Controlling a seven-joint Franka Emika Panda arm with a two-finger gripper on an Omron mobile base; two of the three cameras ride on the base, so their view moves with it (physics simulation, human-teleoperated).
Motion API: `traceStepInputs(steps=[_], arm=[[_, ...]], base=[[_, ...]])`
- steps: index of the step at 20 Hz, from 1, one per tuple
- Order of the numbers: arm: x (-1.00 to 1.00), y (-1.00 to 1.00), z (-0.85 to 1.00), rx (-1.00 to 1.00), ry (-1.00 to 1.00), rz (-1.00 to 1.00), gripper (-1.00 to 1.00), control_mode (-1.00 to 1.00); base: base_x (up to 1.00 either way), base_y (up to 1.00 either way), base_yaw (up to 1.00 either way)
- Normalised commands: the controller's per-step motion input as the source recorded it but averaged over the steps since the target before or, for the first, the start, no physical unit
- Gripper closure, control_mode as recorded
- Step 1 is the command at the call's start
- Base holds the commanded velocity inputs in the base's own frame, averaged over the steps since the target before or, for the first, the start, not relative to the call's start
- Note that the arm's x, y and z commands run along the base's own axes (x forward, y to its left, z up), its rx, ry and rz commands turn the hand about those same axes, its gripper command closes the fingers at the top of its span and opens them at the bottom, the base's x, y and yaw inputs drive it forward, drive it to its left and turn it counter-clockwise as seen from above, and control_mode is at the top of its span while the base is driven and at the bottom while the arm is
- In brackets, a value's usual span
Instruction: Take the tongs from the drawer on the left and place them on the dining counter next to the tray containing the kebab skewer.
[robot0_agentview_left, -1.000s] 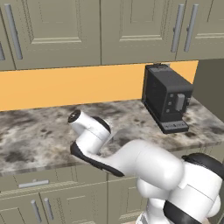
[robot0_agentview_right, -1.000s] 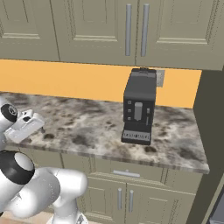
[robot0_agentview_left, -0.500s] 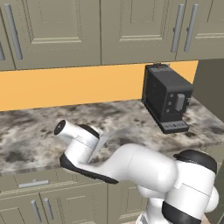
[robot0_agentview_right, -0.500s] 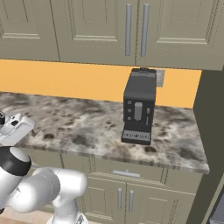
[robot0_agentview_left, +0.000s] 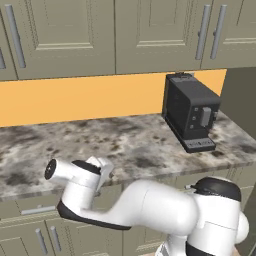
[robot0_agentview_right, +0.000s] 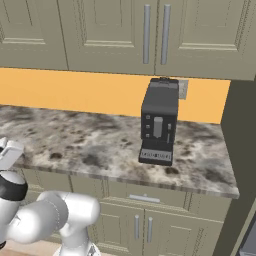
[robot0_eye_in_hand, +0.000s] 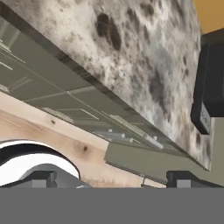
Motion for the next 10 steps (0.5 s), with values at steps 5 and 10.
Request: traceStepInputs(steps=[5, 10], arm=[[-0.12, 0.05, -0.05, -0.06, -0.11, 0.20, -1.00, -1.00], [-0.01, 0.02, 0.00, -0.05, 0.00, 0.22, -1.00, -1.00]], base=[[0.00, 0.00, 0.00], [0.00, 0.00, 0.00]])
